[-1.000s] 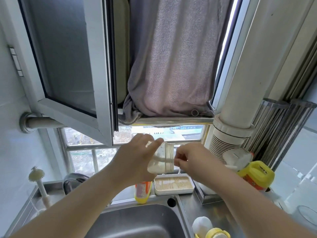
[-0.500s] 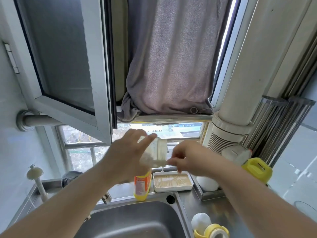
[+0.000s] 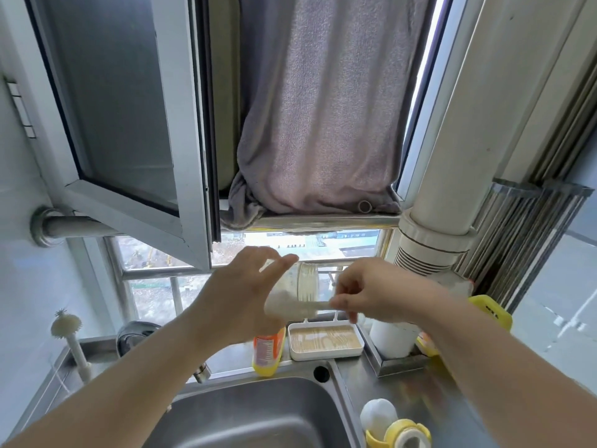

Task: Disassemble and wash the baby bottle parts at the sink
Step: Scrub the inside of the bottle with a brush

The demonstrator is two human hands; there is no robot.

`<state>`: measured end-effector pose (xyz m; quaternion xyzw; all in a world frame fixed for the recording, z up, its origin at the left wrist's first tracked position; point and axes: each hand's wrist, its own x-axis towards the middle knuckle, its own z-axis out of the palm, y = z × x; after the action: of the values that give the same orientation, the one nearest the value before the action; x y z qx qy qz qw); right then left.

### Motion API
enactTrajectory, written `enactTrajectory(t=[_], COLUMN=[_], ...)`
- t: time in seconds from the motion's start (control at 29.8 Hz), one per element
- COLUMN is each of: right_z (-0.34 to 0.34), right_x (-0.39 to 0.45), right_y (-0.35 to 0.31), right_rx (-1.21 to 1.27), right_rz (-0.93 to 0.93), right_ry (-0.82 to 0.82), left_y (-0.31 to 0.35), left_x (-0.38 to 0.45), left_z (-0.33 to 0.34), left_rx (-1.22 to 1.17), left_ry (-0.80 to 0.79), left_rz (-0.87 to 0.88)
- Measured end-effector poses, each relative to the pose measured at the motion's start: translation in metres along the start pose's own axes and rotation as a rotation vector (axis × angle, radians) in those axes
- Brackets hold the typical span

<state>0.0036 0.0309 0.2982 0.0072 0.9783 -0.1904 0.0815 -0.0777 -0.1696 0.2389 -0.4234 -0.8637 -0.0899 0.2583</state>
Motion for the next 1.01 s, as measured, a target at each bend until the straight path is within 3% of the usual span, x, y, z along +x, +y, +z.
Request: enactTrajectory(t=[0.13, 0.2, 0.27, 0.34, 0.4, 0.5, 0.54, 0.6, 0.64, 0.74, 0.81, 0.87, 0.91, 1.01], right_z=[0.0, -0.01, -0.008, 0.004, 0.012, 0.011, 0.009, 0.007, 0.008, 0.013, 0.02, 0.029, 0.031, 0.028], right_x=[-0.003, -0.007, -0.004, -0.002, -0.005, -0.012, -0.012, -0.012, -0.009, 0.0, 0.0, 0.001, -0.001, -0.009], right_y=[-0.002, 0.004, 0.009, 0.01, 0.011, 0.014, 0.014, 0.015, 0.016, 0.023, 0.028, 0.032, 0.03, 0.021], right_rx=[-0.048, -0.241, -0.563, -0.644, -0.425, 0.137, 0.243, 0.228, 0.085, -0.558, -0.672, -0.55, -0.407, 0.181], right_rz=[-0.018, -0.059, -0.235, -0.356, -0.255, 0.012, 0.051, 0.062, 0.028, -0.288, -0.445, -0.4, -0.296, 0.028], right_ry=[0.048, 0.285, 0.634, 0.765, 0.548, 0.065, -0.016, -0.008, 0.108, 0.719, 0.866, 0.805, 0.694, 0.124], left_y=[-0.007, -0.009, -0.008, -0.008, -0.013, -0.017, -0.017, -0.019, -0.019, -0.017, -0.016, -0.017, -0.019, -0.019], left_x=[-0.004, -0.004, 0.001, 0.004, 0.002, -0.003, -0.003, -0.002, -0.002, -0.001, -0.002, -0.003, -0.005, -0.009], left_z=[0.005, 0.001, -0.005, -0.011, -0.011, -0.007, -0.006, -0.003, -0.001, 0.001, 0.0, -0.002, -0.002, -0.002], left_rx=[-0.067, -0.182, -0.288, -0.282, -0.16, 0.006, 0.012, 0.017, 0.005, -0.194, -0.25, -0.179, -0.107, 0.001], left_ry=[-0.023, -0.047, -0.086, -0.122, -0.081, -0.027, -0.018, -0.018, -0.033, -0.096, -0.117, -0.093, -0.053, 0.008], left_rz=[-0.021, -0.1, -0.184, -0.177, -0.064, 0.029, 0.033, 0.063, 0.061, -0.069, -0.113, -0.057, -0.008, 0.058])
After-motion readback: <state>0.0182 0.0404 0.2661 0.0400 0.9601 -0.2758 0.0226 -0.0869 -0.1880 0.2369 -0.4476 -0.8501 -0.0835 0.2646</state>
